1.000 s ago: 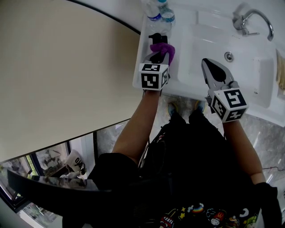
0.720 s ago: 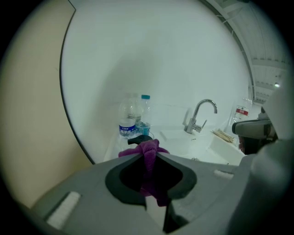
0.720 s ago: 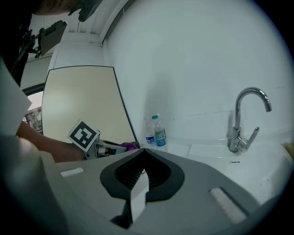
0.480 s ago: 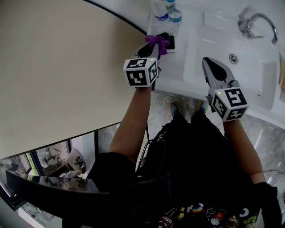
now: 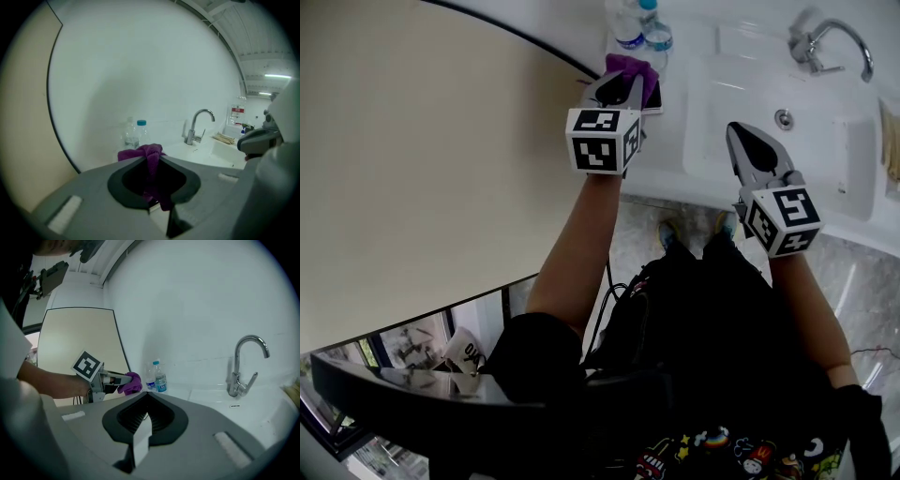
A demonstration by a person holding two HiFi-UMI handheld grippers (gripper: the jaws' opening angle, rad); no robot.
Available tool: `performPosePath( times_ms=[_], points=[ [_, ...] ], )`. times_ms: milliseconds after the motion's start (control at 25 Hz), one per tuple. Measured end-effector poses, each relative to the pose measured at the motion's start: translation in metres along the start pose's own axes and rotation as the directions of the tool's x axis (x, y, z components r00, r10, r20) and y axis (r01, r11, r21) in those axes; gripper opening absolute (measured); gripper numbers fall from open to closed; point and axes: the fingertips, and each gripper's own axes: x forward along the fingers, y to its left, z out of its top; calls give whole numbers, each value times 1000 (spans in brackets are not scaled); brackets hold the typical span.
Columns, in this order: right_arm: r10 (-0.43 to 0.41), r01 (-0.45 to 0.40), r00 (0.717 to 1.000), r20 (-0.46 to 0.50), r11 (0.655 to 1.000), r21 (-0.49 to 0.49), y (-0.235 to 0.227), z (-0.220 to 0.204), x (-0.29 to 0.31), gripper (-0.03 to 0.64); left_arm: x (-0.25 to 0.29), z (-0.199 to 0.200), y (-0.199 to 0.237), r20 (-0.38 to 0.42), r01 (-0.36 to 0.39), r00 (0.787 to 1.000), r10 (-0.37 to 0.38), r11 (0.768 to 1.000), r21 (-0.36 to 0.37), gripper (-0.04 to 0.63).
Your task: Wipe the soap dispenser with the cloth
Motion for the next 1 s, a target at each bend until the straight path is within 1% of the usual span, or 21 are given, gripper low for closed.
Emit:
performPosePath(
  times_ms=[160,280,400,520,720,800,880,1000],
  points=[
    [-15,15,1000,3,1000,5,-6,0,-5,23,10,-10,-25,-35,53,998,-52,998,30,54],
    [-11,11,1000,-1,1000,8,-8,-2,-6,23,12,-24,-36,-64,77,995,-76,997,17,54],
    [-1,2,1000,-5,1000,10,-7,-5,-5,23,12,-37,-40,-87,85,993,-84,996,4,54],
    [11,-11,1000,-10,1000,6,-3,-6,-4,23,6,-39,-37,-76,68,995,-68,998,-3,54],
    [28,-28,1000,-15,1000,1,2,-7,-2,23,-13,-16,-12,-4,3,1000,-3,1000,-28,52],
    [31,-31,999,-14,1000,-2,5,-7,-2,23,-18,-11,1,10,-18,1000,19,999,-34,52],
    [33,-33,999,-14,999,-8,7,-6,-3,23,-19,-14,11,5,-37,999,37,999,-39,53],
    [23,-23,1000,-18,1000,-20,7,-5,-8,23,-13,-32,21,-26,-56,998,54,997,-58,54]
  ],
)
